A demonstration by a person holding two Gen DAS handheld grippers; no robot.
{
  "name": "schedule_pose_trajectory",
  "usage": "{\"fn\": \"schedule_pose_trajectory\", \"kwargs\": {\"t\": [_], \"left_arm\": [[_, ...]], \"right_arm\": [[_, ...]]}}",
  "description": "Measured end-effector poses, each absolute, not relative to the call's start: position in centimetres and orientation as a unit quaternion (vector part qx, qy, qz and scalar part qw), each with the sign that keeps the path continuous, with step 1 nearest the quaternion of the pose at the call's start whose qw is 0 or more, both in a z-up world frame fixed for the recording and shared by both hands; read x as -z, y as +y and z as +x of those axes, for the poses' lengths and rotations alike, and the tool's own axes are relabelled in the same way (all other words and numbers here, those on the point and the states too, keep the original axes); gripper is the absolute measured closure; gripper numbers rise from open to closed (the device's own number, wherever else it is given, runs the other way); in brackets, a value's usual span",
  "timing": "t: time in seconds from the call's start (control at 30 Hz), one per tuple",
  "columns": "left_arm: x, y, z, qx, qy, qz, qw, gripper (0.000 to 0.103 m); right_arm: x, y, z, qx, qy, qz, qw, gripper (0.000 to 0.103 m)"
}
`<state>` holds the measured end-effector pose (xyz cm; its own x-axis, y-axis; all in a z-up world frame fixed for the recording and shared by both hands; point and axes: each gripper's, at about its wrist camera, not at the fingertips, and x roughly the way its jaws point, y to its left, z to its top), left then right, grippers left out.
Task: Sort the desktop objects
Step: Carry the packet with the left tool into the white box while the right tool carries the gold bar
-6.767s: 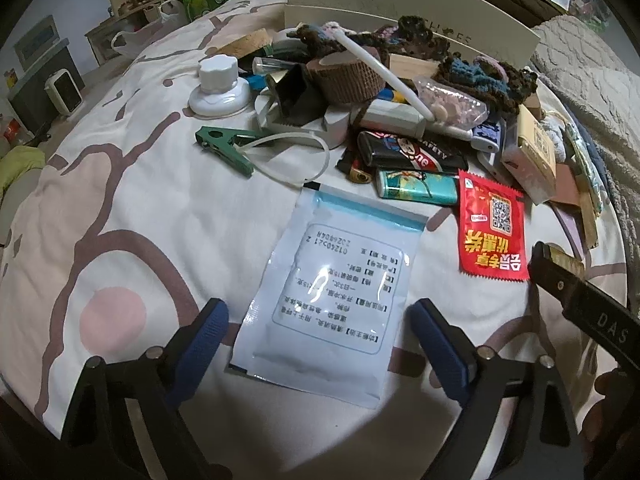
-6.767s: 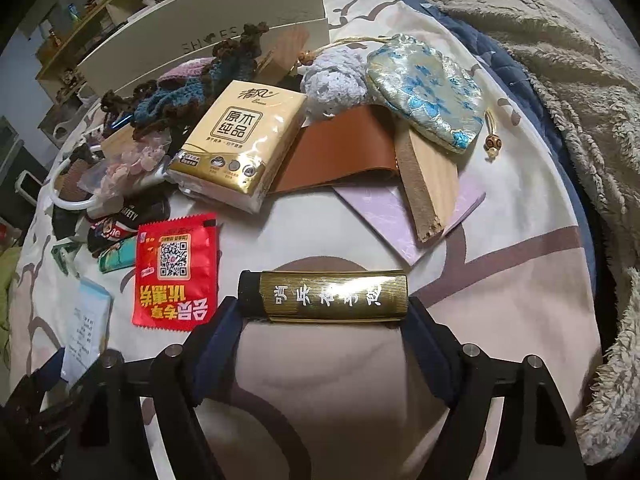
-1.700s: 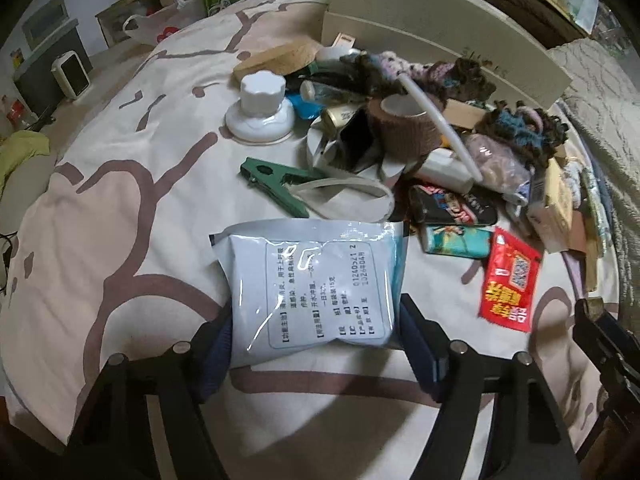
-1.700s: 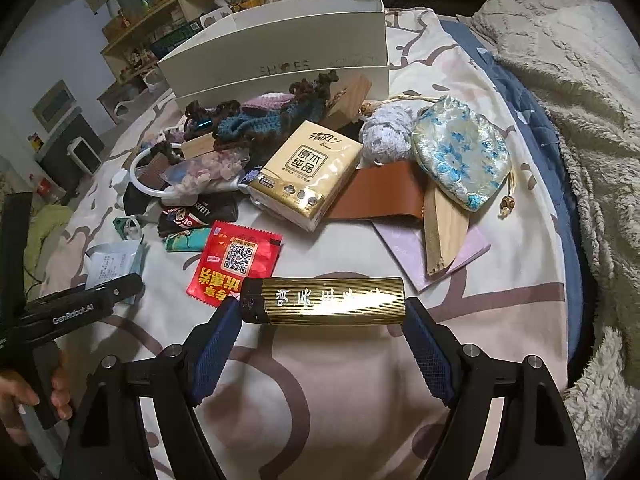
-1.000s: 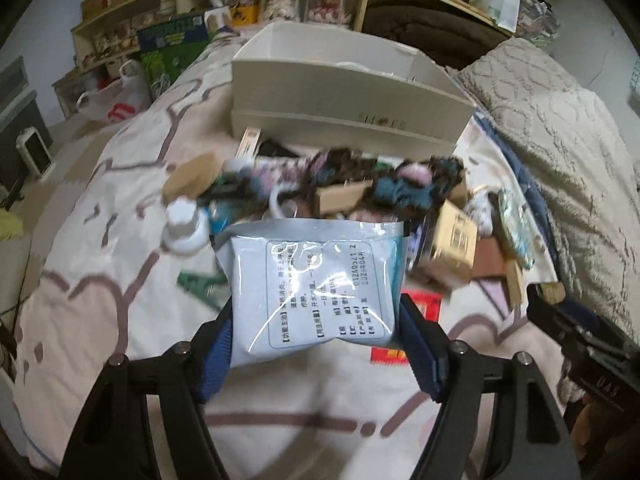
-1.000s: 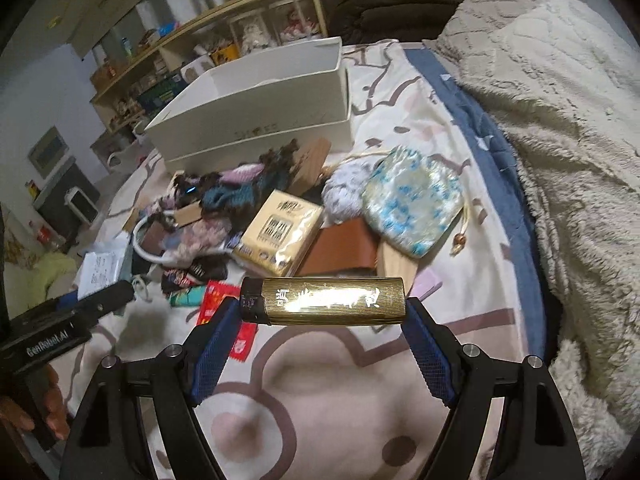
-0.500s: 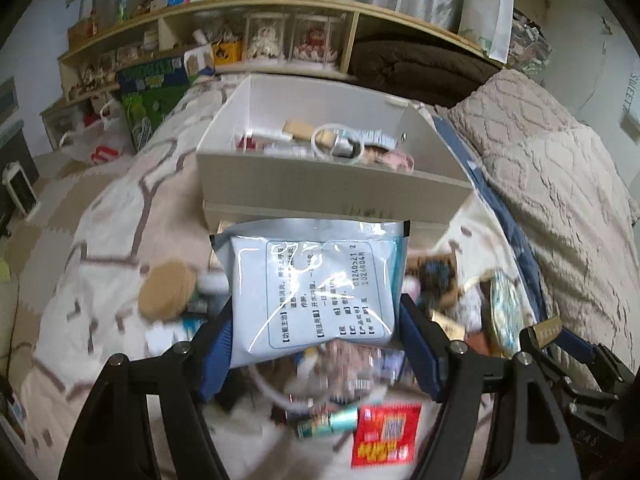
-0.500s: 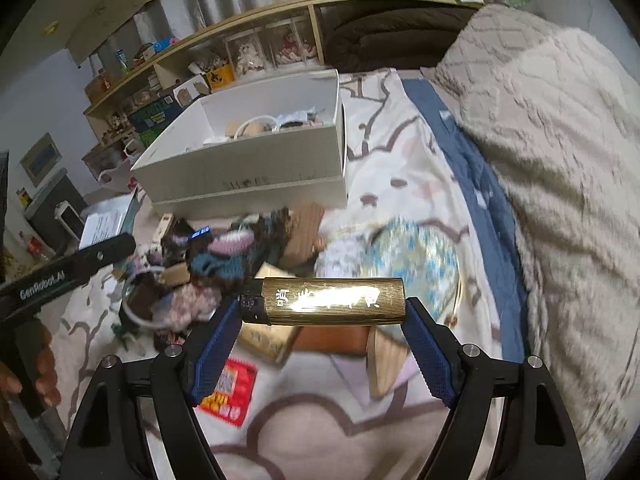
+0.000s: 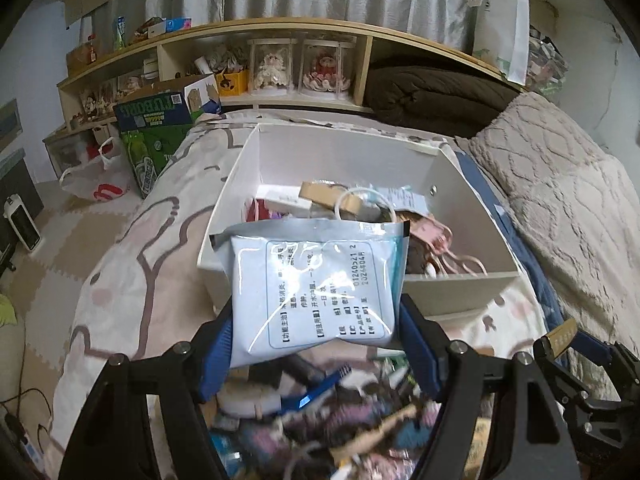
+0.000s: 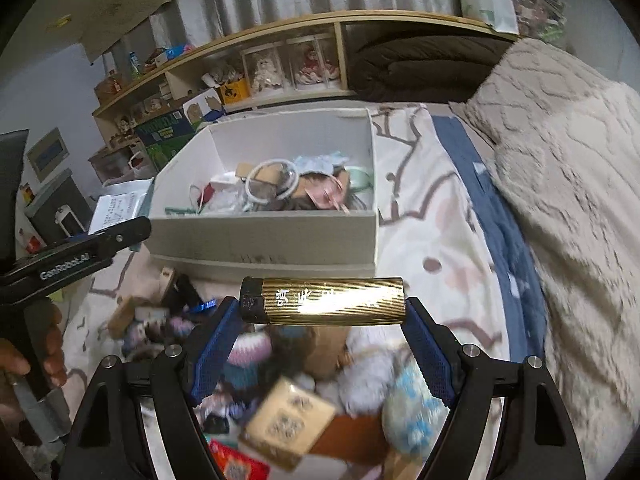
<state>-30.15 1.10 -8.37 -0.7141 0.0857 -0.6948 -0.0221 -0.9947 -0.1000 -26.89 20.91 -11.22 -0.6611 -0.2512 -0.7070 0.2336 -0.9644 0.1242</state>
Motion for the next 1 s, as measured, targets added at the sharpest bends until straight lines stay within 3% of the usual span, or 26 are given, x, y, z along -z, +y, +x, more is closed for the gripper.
{"fn": "schedule_pose_trajectory", "kwargs": {"t": [0.37, 1.0], "left_arm": [[7.4, 1.9, -35.9, -0.93, -0.012, -0.364, 0.041, 0.029], [8.5, 1.3, -48.3, -0.895, -0.04, -0.445, 0.017, 0.029]], "right_arm": [[10.0, 19.0, -32.5, 0.908, -0.021, 0.388, 0.16, 0.021], [10.1, 18.4, -35.2, 0.903, -0.011, 0.399, 0.163, 0.021]]}}
